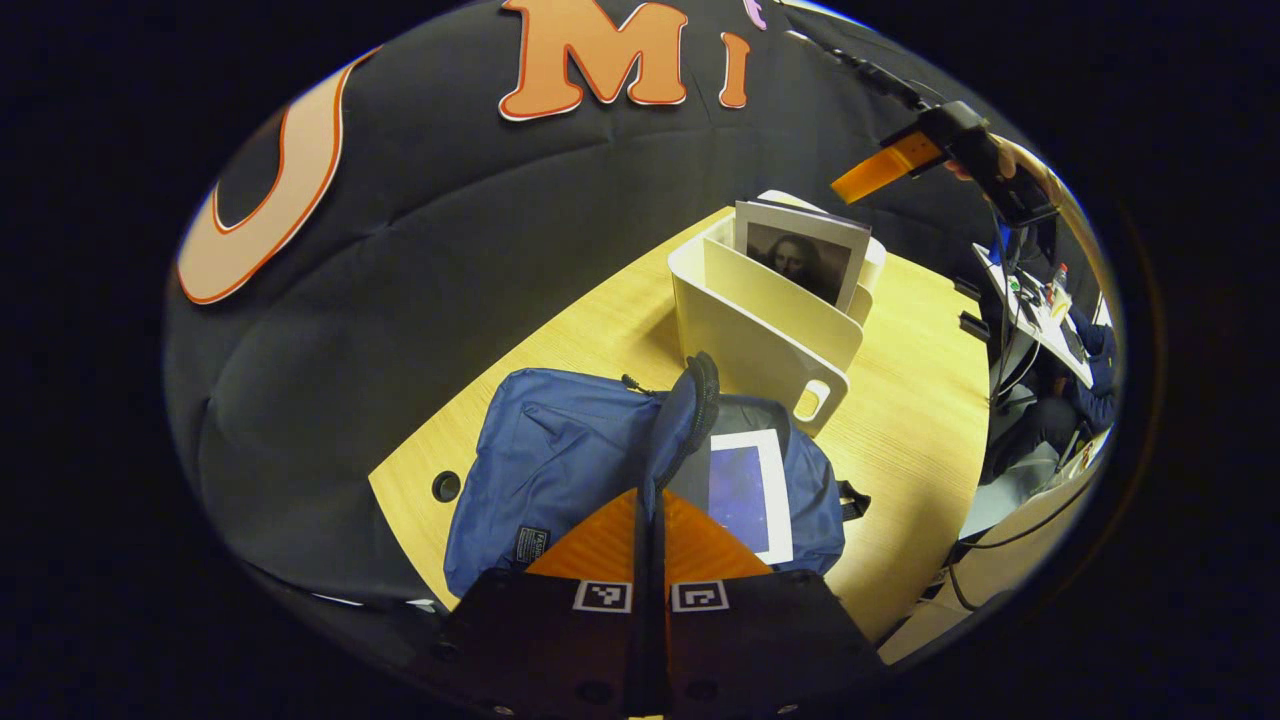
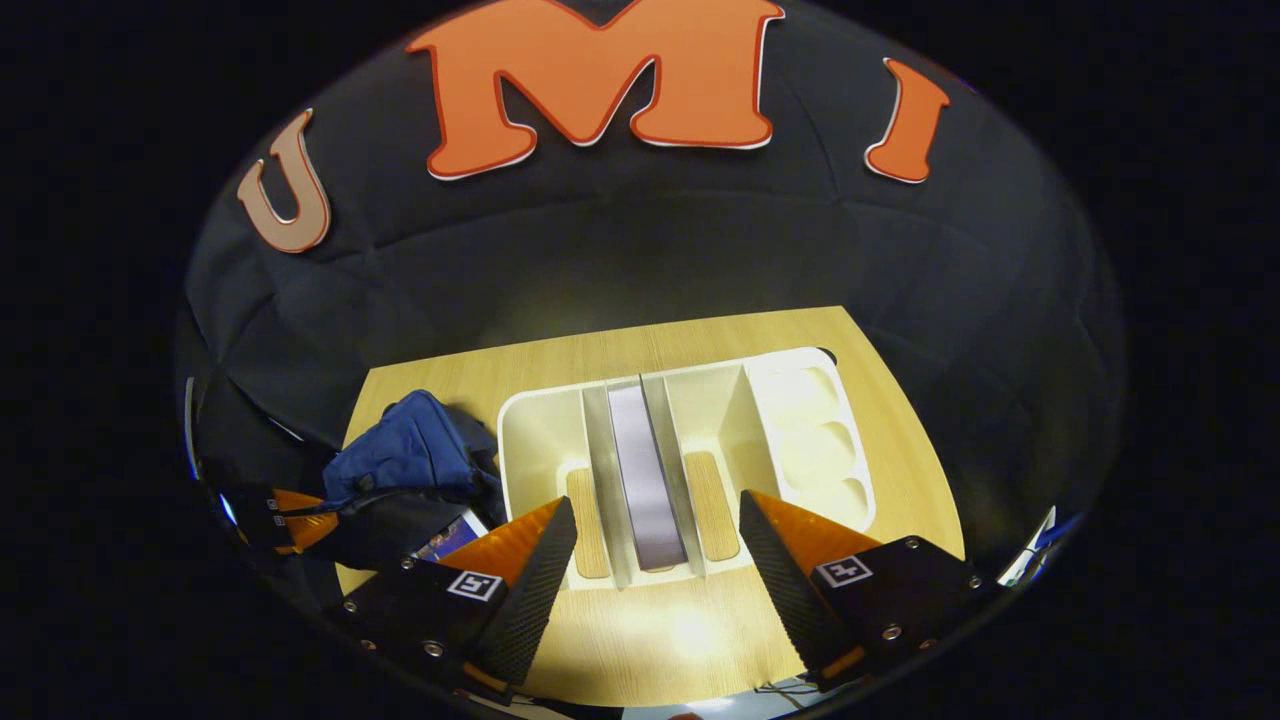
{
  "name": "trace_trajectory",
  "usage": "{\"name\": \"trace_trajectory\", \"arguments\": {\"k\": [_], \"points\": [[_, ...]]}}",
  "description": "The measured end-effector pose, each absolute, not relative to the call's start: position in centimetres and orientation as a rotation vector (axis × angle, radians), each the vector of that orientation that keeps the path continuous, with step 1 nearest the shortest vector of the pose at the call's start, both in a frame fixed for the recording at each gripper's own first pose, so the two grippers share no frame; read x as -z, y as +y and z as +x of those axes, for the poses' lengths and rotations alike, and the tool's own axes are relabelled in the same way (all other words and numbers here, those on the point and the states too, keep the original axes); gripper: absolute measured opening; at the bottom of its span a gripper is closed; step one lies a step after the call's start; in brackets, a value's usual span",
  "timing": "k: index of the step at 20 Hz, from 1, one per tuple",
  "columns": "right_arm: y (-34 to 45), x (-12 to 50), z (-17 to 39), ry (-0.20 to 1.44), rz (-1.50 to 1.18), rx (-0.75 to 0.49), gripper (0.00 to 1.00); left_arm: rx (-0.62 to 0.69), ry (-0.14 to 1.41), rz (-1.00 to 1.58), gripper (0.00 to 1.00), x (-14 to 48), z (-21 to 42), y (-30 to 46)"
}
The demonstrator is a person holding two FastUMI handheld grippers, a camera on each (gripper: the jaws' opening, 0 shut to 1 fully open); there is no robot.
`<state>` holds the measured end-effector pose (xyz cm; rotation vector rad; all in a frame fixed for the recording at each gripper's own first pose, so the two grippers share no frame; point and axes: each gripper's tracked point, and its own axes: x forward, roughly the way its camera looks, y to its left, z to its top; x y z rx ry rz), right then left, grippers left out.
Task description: Open the schoolbag, grab two books from the bookshelf and put them into the schoolbag.
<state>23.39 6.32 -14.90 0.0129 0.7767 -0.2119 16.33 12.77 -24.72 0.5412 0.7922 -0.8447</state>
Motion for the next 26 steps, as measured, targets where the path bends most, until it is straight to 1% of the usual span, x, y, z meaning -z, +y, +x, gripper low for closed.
{"name": "trace_trajectory", "arguments": {"k": [5,9,11,12,13,14,15,16,17,19,20,26], "points": [[5.5,17.8,26.0,0.834,-0.009,0.218,0.98,0.839,0.822,0.531,0.01,25.4,16.4,13.4],[5.4,19.8,26.7,0.890,-0.026,0.221,0.98,0.846,0.833,0.531,0.01,25.7,16.5,13.4],[5.6,21.1,26.9,0.919,-0.036,0.226,0.96,0.848,0.838,0.532,0.01,25.8,16.5,13.4],[5.7,21.6,26.8,0.933,-0.042,0.226,0.87,0.847,0.840,0.534,0.01,25.8,16.6,13.5],[5.5,21.9,26.9,0.937,-0.051,0.235,0.82,0.846,0.841,0.535,0.01,25.8,16.6,13.5],[6.0,21.5,27.1,0.925,-0.004,0.222,0.63,0.845,0.842,0.535,0.01,25.9,16.7,13.7],[6.5,21.9,27.5,0.932,0.036,0.234,0.45,0.844,0.844,0.536,0.01,25.9,16.7,13.6],[6.6,21.8,27.5,0.934,0.026,0.227,0.34,0.843,0.846,0.535,0.01,26.0,16.7,13.6],[6.4,21.7,27.2,0.936,0.019,0.226,0.44,0.844,0.846,0.535,0.01,25.9,16.7,13.6],[6.4,21.8,27.2,0.934,0.015,0.234,0.22,0.844,0.847,0.534,0.01,26.0,16.7,13.5],[6.4,21.7,27.1,0.930,0.015,0.235,0.33,0.845,0.847,0.532,0.01,26.1,16.6,13.5],[6.8,20.6,27.0,0.878,0.024,0.264,0.33,0.845,0.842,0.523,0.01,25.8,16.4,13.6]]}}
